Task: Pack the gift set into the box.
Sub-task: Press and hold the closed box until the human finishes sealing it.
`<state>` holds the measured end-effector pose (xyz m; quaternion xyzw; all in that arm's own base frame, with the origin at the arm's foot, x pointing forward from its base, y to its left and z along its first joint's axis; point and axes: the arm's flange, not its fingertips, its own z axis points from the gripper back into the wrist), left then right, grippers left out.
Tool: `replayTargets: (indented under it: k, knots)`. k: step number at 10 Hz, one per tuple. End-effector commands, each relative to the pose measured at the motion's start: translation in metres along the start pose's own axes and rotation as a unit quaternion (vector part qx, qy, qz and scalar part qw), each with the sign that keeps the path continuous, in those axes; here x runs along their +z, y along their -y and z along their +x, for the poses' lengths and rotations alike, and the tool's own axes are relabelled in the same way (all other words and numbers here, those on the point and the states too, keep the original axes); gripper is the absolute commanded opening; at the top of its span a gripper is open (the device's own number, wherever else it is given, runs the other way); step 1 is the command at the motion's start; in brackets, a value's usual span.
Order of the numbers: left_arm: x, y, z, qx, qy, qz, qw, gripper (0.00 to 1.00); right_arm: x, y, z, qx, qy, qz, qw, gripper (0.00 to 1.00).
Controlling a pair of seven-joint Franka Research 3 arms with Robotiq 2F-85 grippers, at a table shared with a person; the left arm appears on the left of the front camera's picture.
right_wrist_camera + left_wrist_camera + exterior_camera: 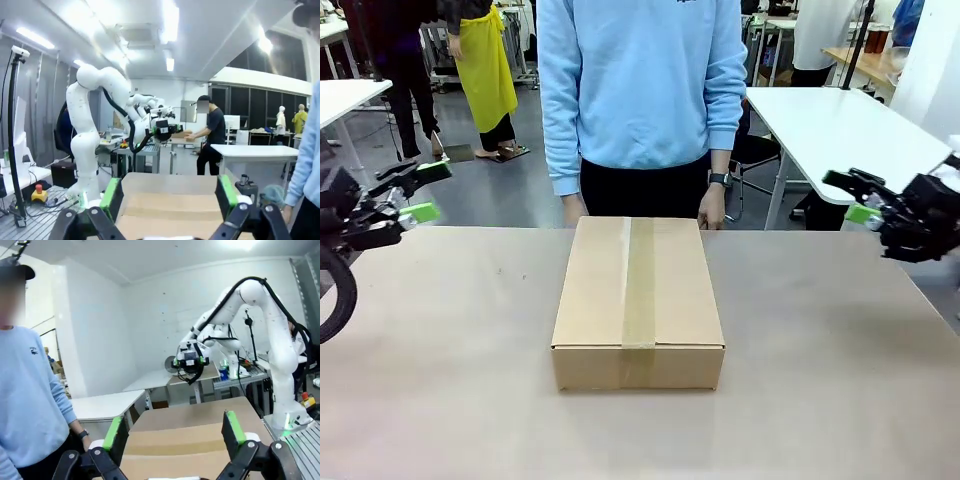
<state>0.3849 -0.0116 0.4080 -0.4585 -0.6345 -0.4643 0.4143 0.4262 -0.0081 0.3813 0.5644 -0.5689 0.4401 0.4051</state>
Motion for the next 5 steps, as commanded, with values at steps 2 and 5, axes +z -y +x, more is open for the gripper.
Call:
replayTargets:
  k: [2, 5]
  knots:
    - [0.0002, -0.0014, 0.0047, -0.001, -0.002, 0.007, 1.000, 1.00, -0.0012, 0.0020, 0.0074, -0.003, -0.014, 0.000, 1.000, 1.00]
    - [0.0002, -0.0014, 0.0047, -0.001, -0.002, 0.007, 1.000, 1.00, -0.0012, 0.0020, 0.0074, -0.003, -0.014, 0.000, 1.000, 1.00]
